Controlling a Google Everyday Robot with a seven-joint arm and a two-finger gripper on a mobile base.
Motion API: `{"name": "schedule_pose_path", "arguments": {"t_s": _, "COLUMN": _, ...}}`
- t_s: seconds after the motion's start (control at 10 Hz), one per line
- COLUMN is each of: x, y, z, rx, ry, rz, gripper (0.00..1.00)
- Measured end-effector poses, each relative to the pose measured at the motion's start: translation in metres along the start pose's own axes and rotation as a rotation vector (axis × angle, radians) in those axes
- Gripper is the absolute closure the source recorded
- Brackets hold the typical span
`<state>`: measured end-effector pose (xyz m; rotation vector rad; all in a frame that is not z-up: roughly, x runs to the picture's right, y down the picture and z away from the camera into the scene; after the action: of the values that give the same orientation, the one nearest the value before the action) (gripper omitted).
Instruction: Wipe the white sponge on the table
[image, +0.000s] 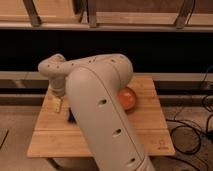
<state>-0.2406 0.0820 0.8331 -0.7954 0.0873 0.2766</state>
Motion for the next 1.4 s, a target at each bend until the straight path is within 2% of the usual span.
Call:
{"name": "schedule_pose_path", "arguments": {"t_s": 0.9, "x": 0.000, "y": 0.000, "z": 0.000, "rx": 0.000, "ry": 0.002, "rz": 0.002, "gripper": 0.20}}
{"name": "schedule_pose_path", "arguments": {"t_s": 1.1, "x": -0.011, "y": -0.011, "z": -0.001, "rx": -0.008, "ry": -0.061, "rz": 0.095, "gripper": 0.20}}
{"name": "schedule_pose_path", "arguments": {"t_s": 1.3, "x": -0.019, "y": -0.029, "z": 0.000, "rx": -0.002, "ry": -0.144, "rz": 0.267, "gripper": 0.20}}
{"name": "schedule_pose_path", "arguments": {"t_s": 1.4, "x": -0.015, "y": -0.035, "z": 0.004, "rx": 0.004, "ry": -0.169, "rz": 0.368, "gripper": 0.20}}
